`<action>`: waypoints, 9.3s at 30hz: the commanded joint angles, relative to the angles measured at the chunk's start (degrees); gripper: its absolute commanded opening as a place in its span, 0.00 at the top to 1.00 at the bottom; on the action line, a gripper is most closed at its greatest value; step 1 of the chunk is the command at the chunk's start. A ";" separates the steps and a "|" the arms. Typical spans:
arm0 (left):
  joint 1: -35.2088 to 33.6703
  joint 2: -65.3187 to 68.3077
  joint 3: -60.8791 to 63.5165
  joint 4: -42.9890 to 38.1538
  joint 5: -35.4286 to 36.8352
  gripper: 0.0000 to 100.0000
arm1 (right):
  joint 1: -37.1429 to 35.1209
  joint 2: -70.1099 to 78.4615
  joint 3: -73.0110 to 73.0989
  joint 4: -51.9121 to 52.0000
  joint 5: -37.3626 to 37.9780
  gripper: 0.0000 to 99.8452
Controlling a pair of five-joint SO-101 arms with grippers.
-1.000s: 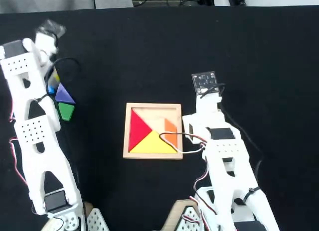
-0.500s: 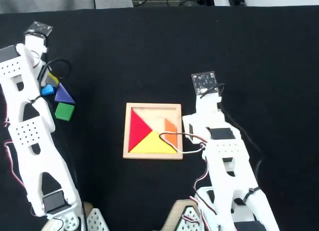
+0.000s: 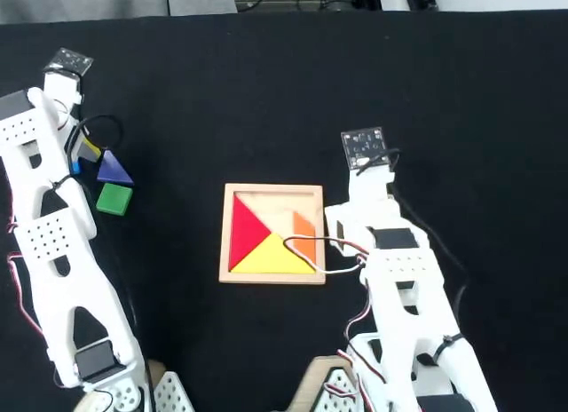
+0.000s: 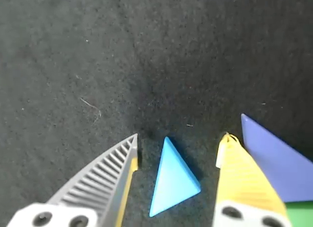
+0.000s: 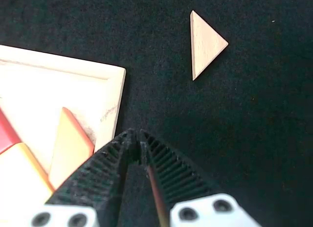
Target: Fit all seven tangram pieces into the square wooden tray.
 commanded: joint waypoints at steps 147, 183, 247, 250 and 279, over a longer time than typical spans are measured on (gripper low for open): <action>53.67 -53.10 80.22 -32.70 -0.62 0.73 | 18.73 -2.24 -2.15 -3.96 -11.69 0.98; 40.13 -54.77 65.19 -16.44 -2.73 0.73 | 17.14 -2.24 -2.07 -3.96 -11.60 0.98; 2.33 -29.10 58.07 -12.92 5.36 0.64 | 14.59 -2.15 -0.92 -4.75 -7.30 0.98; 1.01 -29.10 58.33 -13.71 5.27 0.64 | 14.59 -2.15 -0.92 -4.75 -7.30 0.98; 5.14 -50.29 72.22 -10.81 5.45 0.72 | 14.59 -2.15 -1.01 -4.75 -7.21 0.98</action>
